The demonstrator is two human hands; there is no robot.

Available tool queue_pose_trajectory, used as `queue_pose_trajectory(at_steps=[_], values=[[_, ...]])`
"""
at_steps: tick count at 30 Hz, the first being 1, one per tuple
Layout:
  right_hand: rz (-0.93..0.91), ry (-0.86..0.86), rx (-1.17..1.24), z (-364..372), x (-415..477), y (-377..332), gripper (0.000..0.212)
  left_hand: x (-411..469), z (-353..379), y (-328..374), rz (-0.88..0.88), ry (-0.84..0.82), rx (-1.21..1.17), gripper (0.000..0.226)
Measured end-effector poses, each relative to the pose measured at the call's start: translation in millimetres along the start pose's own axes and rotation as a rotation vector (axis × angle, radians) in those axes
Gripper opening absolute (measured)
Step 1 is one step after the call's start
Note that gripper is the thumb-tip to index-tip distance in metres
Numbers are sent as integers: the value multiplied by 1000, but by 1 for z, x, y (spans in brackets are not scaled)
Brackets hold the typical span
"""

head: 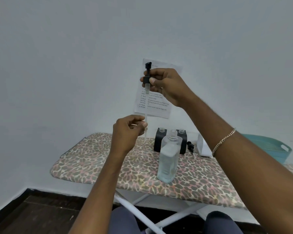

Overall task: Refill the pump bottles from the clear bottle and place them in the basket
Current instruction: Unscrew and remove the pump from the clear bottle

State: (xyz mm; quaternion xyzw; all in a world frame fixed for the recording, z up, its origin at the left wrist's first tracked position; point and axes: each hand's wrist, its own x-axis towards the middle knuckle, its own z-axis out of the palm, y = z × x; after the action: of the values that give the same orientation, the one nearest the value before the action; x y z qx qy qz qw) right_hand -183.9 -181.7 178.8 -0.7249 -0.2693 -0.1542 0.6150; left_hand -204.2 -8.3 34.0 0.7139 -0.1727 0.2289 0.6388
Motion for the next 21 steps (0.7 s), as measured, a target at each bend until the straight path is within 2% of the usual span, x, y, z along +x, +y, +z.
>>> queue_pose_trajectory(at_steps=[5,9,12,14,21], values=[[201,-52,-8,34,30,26,29,9,-18,-14,-136,12,-6,8],[357,-67,-112,63,54,60,16,15,-35,-34,-243,-1,53,3],[497,-19,-110,84,60,90,14,18,-43,-53,-356,-25,98,11],[573,14,-110,96,62,115,12,20,-44,-67,-442,-38,121,7],[828,31,-159,126,55,205,19,21,-45,-119,-748,-104,232,4]])
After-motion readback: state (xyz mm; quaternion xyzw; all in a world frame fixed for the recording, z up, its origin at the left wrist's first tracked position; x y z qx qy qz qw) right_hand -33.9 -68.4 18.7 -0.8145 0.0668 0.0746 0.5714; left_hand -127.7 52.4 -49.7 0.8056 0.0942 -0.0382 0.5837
